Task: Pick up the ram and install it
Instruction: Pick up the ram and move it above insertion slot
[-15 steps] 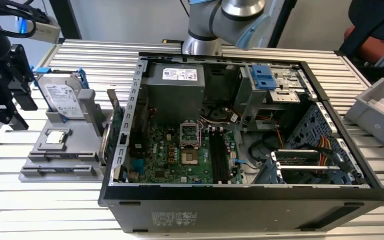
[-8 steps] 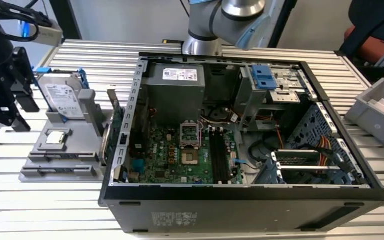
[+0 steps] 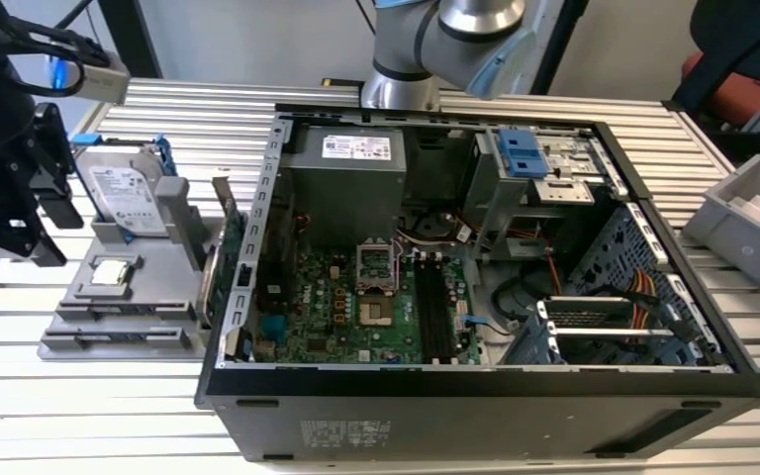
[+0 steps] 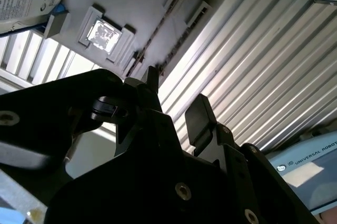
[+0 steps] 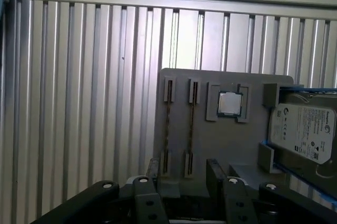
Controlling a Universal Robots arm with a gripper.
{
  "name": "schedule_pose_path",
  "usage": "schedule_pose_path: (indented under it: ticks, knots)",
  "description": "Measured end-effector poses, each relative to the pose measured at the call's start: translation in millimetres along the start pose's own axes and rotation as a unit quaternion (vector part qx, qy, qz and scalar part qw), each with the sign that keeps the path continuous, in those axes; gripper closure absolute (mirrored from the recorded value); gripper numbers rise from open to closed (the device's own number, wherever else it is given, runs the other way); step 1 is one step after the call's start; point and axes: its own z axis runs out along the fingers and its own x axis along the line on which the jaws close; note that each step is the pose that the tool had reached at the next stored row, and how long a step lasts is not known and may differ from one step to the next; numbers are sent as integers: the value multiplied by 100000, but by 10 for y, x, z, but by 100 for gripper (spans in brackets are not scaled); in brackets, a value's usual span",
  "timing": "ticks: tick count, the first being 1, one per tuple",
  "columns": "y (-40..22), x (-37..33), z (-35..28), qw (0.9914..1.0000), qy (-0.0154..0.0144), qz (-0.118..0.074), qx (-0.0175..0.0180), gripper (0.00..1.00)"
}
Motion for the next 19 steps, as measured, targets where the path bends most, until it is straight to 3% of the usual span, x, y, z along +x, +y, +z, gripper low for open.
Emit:
schedule_pose_path:
  ticks: [19]
  knots:
    - [-2, -61, 213, 99985, 67, 1700, 79, 0]
